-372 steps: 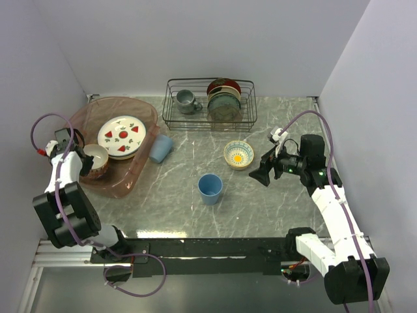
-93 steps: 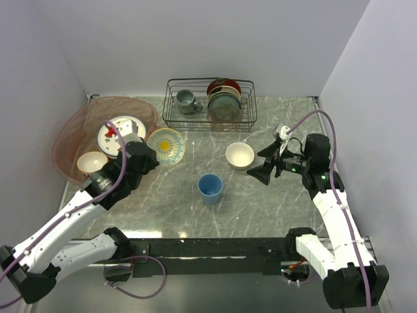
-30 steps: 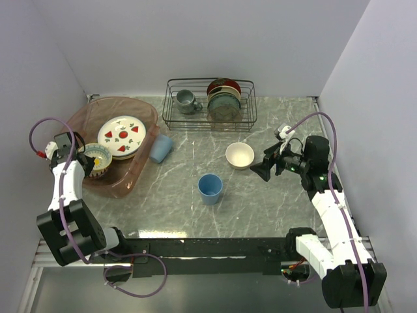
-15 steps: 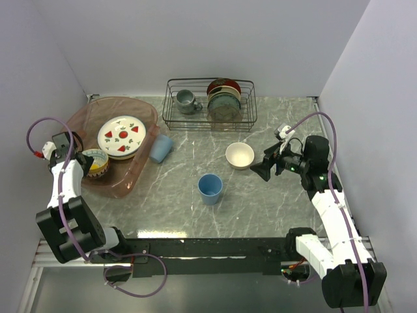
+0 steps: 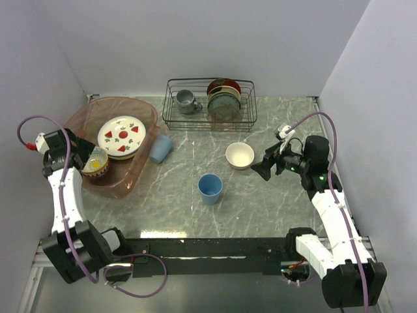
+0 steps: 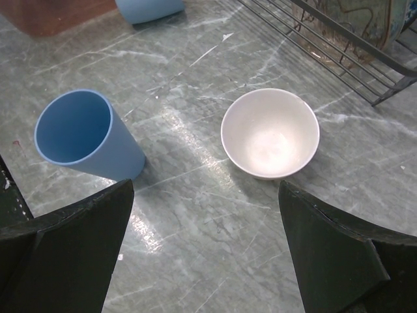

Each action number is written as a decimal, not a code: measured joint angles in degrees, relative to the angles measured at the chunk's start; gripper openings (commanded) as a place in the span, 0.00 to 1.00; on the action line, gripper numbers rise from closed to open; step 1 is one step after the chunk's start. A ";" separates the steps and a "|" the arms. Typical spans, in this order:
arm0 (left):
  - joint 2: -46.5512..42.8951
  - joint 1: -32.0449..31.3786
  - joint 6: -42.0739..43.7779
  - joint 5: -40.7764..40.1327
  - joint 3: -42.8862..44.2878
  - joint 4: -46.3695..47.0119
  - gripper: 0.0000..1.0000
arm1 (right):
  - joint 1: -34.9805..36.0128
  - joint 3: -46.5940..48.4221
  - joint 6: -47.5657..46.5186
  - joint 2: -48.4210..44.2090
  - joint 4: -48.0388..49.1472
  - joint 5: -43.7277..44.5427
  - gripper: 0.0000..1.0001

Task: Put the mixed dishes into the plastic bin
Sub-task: Place the bowl in the plastic bin, then pick up the bowl from the center of the board.

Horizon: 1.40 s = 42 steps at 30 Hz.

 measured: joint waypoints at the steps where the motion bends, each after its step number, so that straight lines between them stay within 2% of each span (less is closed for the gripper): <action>1: -0.98 0.00 0.50 0.44 0.07 -0.13 0.97 | -0.02 0.00 -0.04 0.00 0.00 0.15 1.00; 8: -9.29 0.02 3.50 8.13 -0.09 -0.66 0.99 | -0.66 0.00 -0.17 0.57 0.07 2.23 1.00; 14: -17.99 -0.42 7.15 21.99 -2.97 1.62 0.99 | -3.21 -0.09 1.57 0.94 1.73 6.14 1.00; 21: -21.92 -3.98 9.14 37.57 -5.62 4.42 0.99 | -4.07 -0.68 3.76 4.07 4.26 7.65 1.00; 27: -27.26 -8.24 9.44 46.16 -10.73 8.31 0.99 | -4.13 -0.24 4.44 8.85 3.65 5.77 1.00; 35: -32.85 -16.44 9.97 47.89 -16.24 11.52 0.99 | -3.06 9.25 3.39 19.98 -4.20 3.82 1.00; 42: -32.92 -20.35 13.44 45.64 -17.59 11.50 0.99 | 3.61 15.04 0.79 26.95 -11.34 6.84 1.00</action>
